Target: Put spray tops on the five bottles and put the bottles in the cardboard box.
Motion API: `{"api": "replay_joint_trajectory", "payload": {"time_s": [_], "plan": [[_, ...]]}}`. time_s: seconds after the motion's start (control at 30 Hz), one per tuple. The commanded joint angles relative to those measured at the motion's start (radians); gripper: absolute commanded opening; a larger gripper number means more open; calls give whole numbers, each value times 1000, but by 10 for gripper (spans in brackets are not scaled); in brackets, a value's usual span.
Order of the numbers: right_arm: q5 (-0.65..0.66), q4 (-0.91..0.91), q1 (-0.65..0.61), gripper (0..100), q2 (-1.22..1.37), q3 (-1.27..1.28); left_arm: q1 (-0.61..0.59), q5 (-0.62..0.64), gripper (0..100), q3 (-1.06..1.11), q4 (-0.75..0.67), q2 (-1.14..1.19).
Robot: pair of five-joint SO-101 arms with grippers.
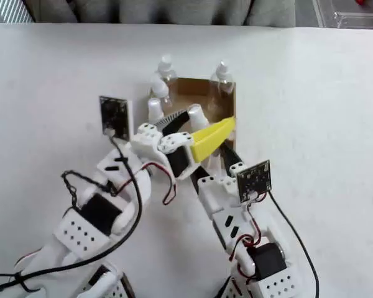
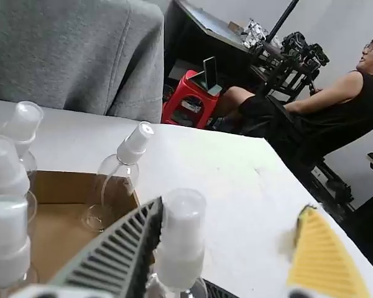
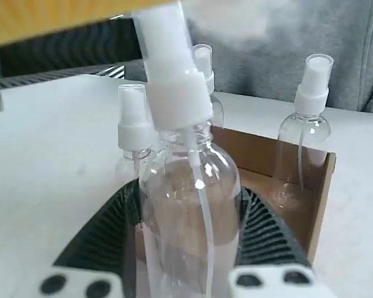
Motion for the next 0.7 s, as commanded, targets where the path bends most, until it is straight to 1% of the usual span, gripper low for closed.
{"api": "replay_joint_trajectory", "payload": {"time_s": [0.0,0.13,0.27,0.33,0.47,0.67], "plan": [[9,-25,15,15,-7,-14,58,8,324,40,-25,-171],[9,-25,15,15,-7,-14,105,3,324,133,-25,-321],[9,-25,19,15,-7,-14,101,3,324,210,-23,-444],[9,-30,44,15,-7,-14,101,3,324,247,-23,-492],[5,-62,102,15,-7,-12,93,3,324,307,-23,-555],[5,-62,130,15,-7,-12,33,11,321,322,-23,-579]]}}
